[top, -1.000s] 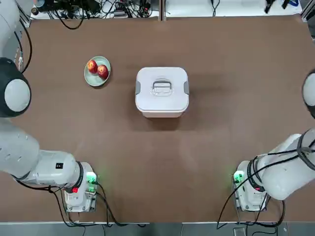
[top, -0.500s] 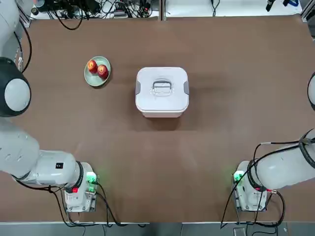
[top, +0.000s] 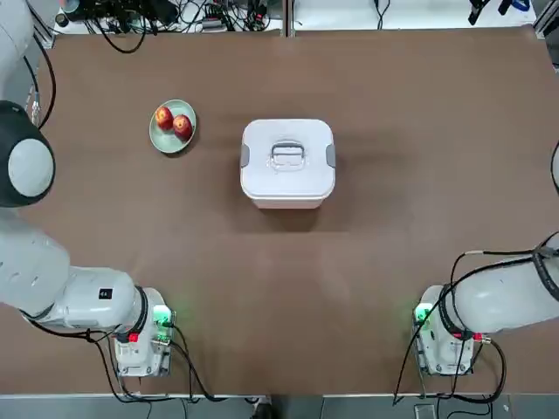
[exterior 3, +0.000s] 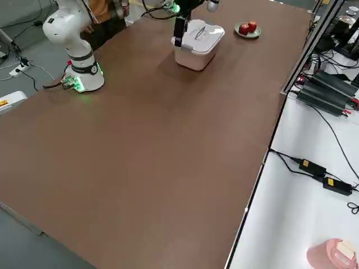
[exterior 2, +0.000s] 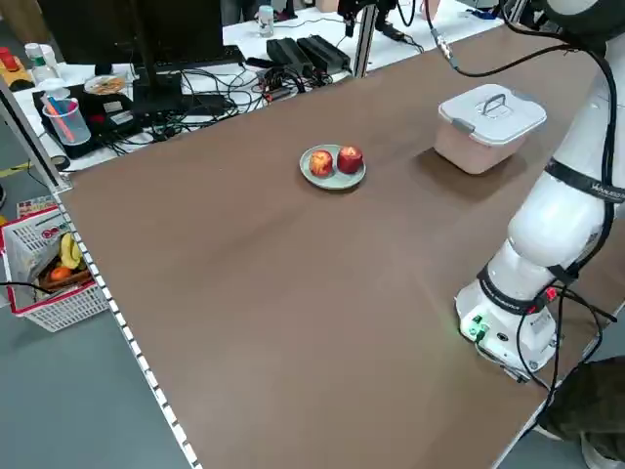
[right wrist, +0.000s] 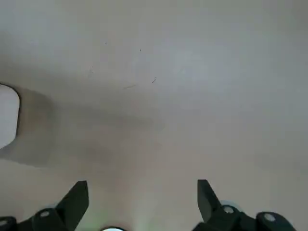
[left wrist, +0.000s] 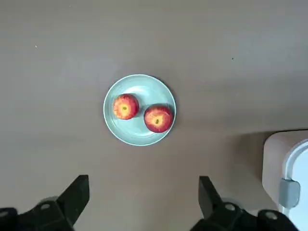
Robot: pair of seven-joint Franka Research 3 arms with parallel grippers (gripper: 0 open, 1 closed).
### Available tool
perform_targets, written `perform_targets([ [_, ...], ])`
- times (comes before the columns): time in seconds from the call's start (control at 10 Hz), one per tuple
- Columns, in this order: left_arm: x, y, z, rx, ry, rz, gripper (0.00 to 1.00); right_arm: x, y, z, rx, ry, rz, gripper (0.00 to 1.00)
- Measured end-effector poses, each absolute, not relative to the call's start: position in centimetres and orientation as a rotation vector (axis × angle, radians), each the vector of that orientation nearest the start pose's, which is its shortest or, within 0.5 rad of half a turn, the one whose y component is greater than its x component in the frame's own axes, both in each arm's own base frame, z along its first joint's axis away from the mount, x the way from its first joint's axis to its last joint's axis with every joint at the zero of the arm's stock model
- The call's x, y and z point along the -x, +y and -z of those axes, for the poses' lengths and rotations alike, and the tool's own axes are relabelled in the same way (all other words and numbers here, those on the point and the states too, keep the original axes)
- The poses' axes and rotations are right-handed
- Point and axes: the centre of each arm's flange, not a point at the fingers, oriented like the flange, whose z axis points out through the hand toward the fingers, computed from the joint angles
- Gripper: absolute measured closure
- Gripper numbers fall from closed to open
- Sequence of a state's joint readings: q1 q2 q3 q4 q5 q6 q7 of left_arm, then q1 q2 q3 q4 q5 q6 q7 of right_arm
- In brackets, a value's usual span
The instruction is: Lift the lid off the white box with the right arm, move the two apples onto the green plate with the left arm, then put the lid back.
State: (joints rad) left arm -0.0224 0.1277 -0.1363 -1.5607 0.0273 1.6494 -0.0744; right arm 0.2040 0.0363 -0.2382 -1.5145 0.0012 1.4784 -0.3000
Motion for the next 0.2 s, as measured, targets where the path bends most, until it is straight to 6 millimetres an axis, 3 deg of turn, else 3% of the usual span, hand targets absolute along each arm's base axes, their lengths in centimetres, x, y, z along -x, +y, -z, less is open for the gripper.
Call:
perform_targets([
  [0.2, -59.03, -8.69, -56.31, 3.124, 0.134, -0.057, 0.0, -55.26, -1.79, -62.8, 3.108, -0.416, -0.086, 0.0],
])
